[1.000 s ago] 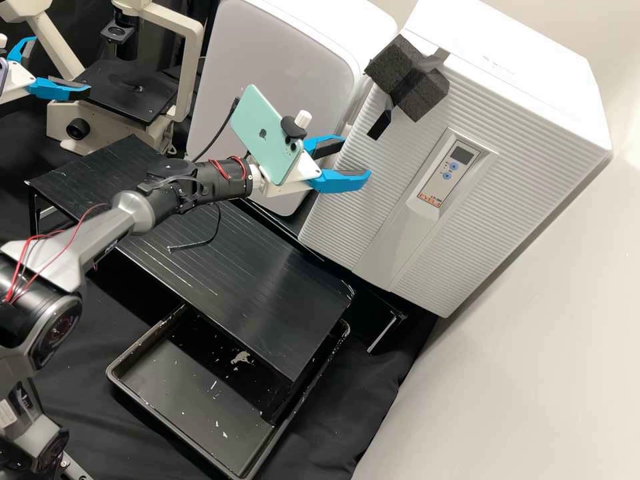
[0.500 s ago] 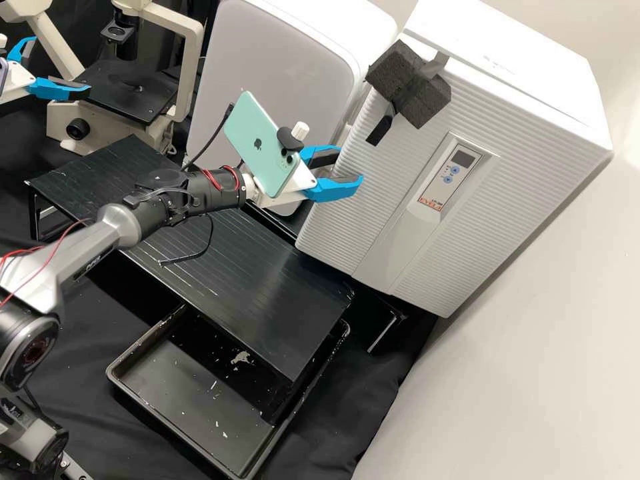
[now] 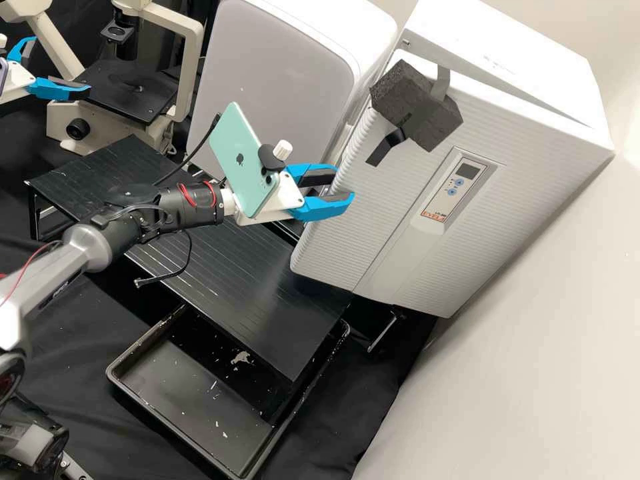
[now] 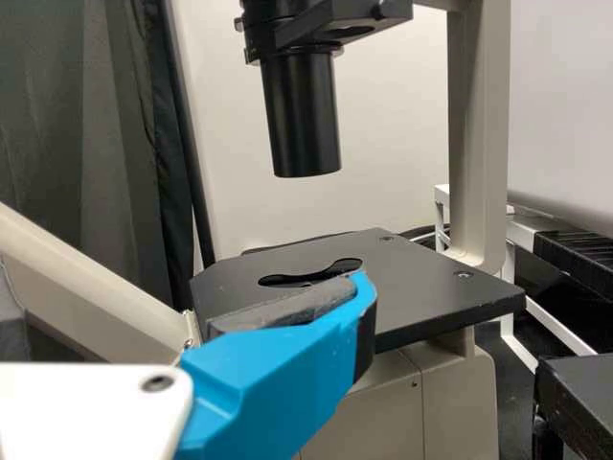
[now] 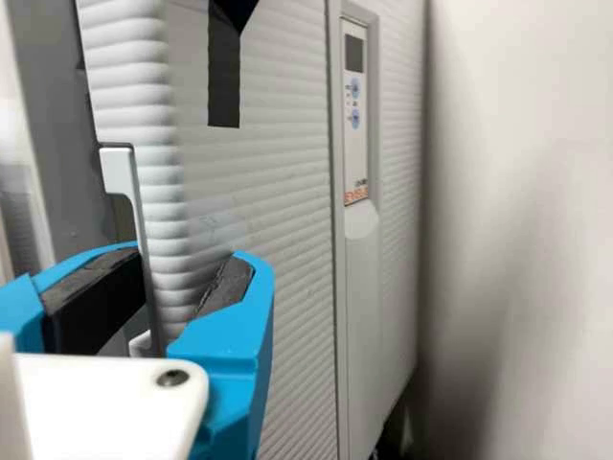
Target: Open the incubator door
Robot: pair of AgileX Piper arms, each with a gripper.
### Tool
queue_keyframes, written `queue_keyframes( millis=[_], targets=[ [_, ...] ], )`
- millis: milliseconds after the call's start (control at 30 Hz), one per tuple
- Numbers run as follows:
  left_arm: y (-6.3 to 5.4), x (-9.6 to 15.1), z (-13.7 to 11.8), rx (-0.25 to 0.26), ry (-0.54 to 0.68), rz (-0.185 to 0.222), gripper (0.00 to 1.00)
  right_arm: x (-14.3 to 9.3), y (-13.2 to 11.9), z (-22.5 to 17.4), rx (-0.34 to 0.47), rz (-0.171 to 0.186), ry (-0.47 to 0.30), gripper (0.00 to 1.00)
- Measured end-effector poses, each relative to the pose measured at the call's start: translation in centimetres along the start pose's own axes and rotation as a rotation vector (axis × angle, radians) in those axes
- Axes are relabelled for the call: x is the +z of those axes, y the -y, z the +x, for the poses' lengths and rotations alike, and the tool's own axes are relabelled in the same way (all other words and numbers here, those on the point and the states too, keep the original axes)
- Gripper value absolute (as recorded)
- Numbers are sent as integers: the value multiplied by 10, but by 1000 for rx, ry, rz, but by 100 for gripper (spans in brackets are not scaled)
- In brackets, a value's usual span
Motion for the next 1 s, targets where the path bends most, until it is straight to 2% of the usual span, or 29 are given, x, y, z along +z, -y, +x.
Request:
queue_keyframes(
  millis=[167,367,433,500,633,733,833,900,1000],
  targets=[
    [0,0,0,0,0,0,100,-1,-14,-7,42,20,-3,100],
    [0,0,0,0,0,0,100,9,-35,-22,111,4,23,100],
    [0,0,0,0,0,0,100,16,-43,-28,132,-12,35,100],
    [0,0,0,0,0,0,100,24,-55,-35,181,-23,64,100],
    [0,0,0,0,0,0,100,39,-79,-51,323,-8,142,100],
    [0,0,0,0,0,0,100,32,-103,-64,495,-66,66,100],
    [0,0,0,0,0,0,100,22,-117,-74,598,-108,-20,100],
    [0,0,0,0,0,0,100,19,-120,-76,631,-112,-57,100],
    [0,0,0,0,0,0,100,16,-118,-75,628,-119,-72,100]
  ],
)
